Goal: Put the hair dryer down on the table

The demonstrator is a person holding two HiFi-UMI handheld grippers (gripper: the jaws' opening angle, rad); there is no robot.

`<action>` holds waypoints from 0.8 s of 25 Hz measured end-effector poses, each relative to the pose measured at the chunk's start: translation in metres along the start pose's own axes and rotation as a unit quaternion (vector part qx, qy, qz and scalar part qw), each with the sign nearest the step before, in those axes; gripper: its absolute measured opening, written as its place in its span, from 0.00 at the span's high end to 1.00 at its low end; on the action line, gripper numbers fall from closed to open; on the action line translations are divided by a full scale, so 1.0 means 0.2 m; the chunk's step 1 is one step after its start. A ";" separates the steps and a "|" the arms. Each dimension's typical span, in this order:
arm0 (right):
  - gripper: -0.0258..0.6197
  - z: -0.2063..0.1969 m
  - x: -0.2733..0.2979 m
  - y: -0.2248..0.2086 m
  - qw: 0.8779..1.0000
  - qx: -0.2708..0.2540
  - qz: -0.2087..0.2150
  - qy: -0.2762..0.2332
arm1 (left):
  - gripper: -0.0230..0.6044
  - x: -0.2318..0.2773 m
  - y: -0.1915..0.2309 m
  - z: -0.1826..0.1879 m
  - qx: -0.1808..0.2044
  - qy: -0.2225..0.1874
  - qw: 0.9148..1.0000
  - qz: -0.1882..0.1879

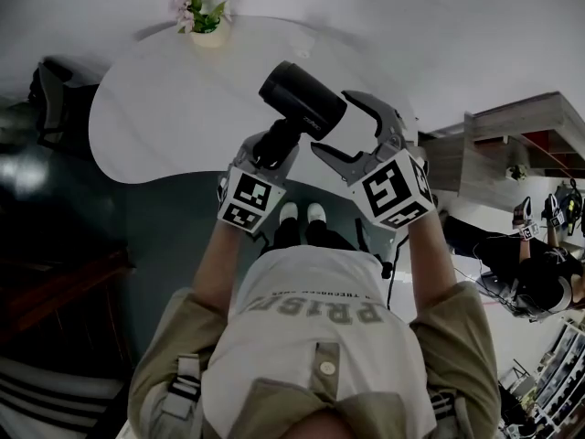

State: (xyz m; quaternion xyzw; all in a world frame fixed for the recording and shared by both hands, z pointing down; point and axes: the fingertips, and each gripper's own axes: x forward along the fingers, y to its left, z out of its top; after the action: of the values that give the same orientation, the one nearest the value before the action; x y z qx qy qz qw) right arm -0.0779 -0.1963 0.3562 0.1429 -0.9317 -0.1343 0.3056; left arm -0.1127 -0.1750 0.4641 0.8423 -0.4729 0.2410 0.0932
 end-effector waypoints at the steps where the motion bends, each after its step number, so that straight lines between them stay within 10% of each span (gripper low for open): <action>1: 0.35 -0.01 0.01 0.00 1.000 -0.003 -0.004 0.004 | 0.76 0.01 0.00 -0.01 0.002 0.005 1.000 -0.003; 20: 0.37 -0.16 0.16 0.04 0.999 0.005 0.001 0.052 | 0.76 0.08 -0.02 -0.23 0.007 0.084 0.996 -0.033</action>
State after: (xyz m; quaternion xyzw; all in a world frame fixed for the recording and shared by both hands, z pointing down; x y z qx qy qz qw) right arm -0.0841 -0.2060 0.4009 0.1502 -0.9154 -0.1219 0.3530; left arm -0.1160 -0.1675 0.5118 0.8349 -0.4335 0.3111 0.1352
